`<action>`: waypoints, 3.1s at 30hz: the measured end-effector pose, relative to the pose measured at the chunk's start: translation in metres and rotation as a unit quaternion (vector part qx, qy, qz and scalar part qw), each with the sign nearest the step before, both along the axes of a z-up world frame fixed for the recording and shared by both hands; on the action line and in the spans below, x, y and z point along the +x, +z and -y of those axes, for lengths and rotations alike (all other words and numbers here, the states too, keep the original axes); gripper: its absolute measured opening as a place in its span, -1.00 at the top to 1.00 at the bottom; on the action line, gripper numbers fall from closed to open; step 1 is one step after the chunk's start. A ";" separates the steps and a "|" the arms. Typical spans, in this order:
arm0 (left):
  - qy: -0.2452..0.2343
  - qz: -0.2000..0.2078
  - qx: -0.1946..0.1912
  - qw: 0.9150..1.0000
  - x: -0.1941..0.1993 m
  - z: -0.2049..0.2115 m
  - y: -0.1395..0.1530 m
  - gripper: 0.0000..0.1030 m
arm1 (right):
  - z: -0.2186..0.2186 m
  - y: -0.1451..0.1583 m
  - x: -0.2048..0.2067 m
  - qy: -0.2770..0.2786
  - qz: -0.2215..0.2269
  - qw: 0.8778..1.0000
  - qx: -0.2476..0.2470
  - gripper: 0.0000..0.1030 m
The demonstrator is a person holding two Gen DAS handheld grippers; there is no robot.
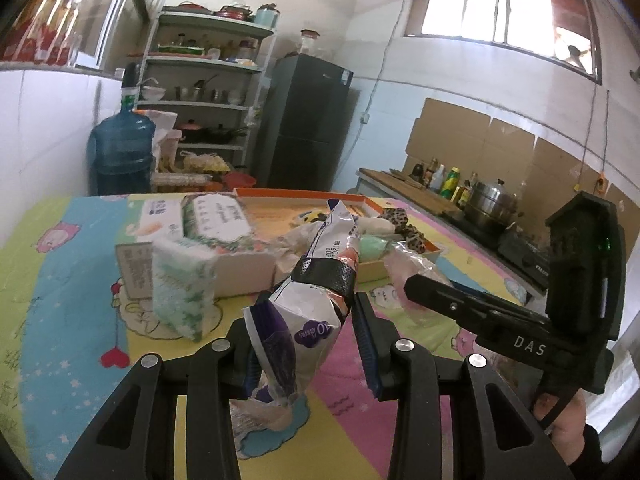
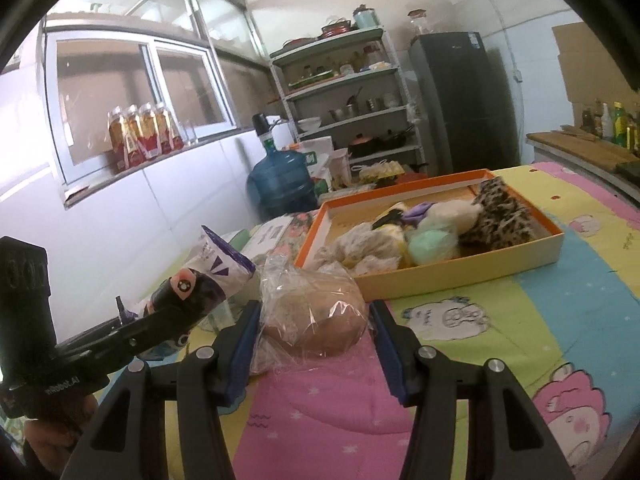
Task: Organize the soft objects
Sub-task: 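Grasp the white snack bag with the left gripper while the right gripper grasps the bagged bread roll, then carry the snack bag and bread roll over the box with both grippers, then lower the snack bag and bread roll into the box and open both grippers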
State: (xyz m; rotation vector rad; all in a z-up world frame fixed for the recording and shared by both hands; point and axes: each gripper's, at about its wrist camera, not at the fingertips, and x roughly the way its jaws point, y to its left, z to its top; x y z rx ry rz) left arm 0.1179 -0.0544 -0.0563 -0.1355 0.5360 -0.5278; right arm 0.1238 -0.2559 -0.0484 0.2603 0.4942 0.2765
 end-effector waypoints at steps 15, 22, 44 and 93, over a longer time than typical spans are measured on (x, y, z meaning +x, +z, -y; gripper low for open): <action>-0.016 0.002 0.018 1.000 0.029 0.060 0.012 0.21 | 0.065 0.019 -0.001 -0.066 0.023 0.997 -0.023 -0.06; -0.022 -0.016 0.007 1.000 0.056 0.079 0.015 0.21 | 0.093 0.035 0.002 -0.089 0.035 0.995 -0.035 -0.06; 0.052 -0.048 0.038 0.997 0.175 0.107 0.039 0.21 | 0.136 0.055 0.076 -0.067 0.017 0.996 -0.049 -0.06; 0.095 -0.132 0.086 0.983 0.244 0.139 -0.024 -0.08 | 0.133 -0.013 0.170 -0.079 -0.066 0.989 -0.105 -0.22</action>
